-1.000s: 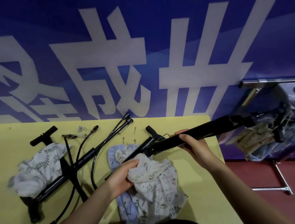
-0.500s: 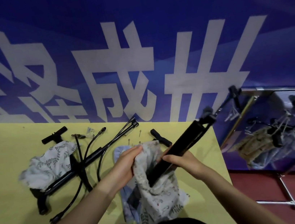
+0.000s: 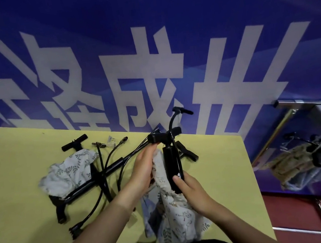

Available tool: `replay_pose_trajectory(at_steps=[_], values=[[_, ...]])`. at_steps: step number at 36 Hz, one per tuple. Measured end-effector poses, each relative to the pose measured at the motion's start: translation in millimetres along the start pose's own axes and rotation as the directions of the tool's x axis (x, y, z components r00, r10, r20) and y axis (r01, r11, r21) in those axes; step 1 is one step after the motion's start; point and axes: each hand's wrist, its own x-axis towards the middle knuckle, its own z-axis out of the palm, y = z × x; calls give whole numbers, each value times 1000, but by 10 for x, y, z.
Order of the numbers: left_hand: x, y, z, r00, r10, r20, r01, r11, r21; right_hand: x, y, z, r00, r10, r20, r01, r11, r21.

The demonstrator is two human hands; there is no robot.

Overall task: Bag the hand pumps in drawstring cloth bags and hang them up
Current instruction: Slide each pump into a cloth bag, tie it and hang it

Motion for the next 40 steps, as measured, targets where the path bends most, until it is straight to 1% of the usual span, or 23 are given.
replay_pose_trajectory(at_steps=[3,6,10,12,14,16,18,21,23,24,25,27,28,30,31,34,36,38,40], values=[[-61,38,-5,995,34,91,-45,992,121,-35,-55,69,998,-61,2,61,998,-14],[-40,46,-10,994,53,99,-70,981,178,-65,-110,106,997,-75,26,75,997,26],[5,61,1,998,60,31,-65,980,187,-77,-144,106,995,-58,86,50,994,99],[6,42,-5,996,82,26,-85,978,190,-62,-140,94,995,-12,104,-2,991,131],[14,1,-23,995,94,39,-99,979,176,-31,-113,60,995,51,88,-62,989,137],[13,-22,-60,993,107,43,-113,980,164,19,-57,17,998,61,14,-63,990,124],[13,-61,-97,995,64,79,-77,983,168,50,-4,-30,993,52,-105,-40,993,110],[-4,-90,-158,990,4,143,-26,988,154,53,120,-132,952,50,-303,-26,996,85],[3,-101,-187,988,1,151,-20,992,126,47,193,-208,922,99,-374,-94,995,33],[-5,-92,-187,989,8,146,-23,994,107,45,209,-236,922,154,-356,-151,988,36],[-11,-83,-183,989,18,146,-31,996,88,48,217,-262,925,228,-303,-227,973,40],[-13,-89,-169,989,28,145,-35,998,46,48,220,-296,922,361,-139,-361,932,28],[-21,-89,-163,990,25,139,-30,999,31,36,210,-299,913,405,-45,-405,914,18],[-37,-82,-156,990,26,136,-28,1000,13,15,185,-288,893,443,84,-446,895,14],[-50,-75,-151,990,26,140,-28,999,15,11,182,-278,889,446,104,-451,892,29],[-107,-31,-137,986,27,167,-34,999,38,33,179,-246,911,402,97,-412,901,134],[-124,-1,-161,984,17,179,-27,998,53,74,164,-226,934,355,38,-355,916,186],[-152,47,-186,981,19,192,-31,998,61,110,109,-200,954,293,-57,-284,949,136],[-176,89,-214,981,16,195,-27,998,54,140,55,-186,971,213,-110,-212,977,14]])
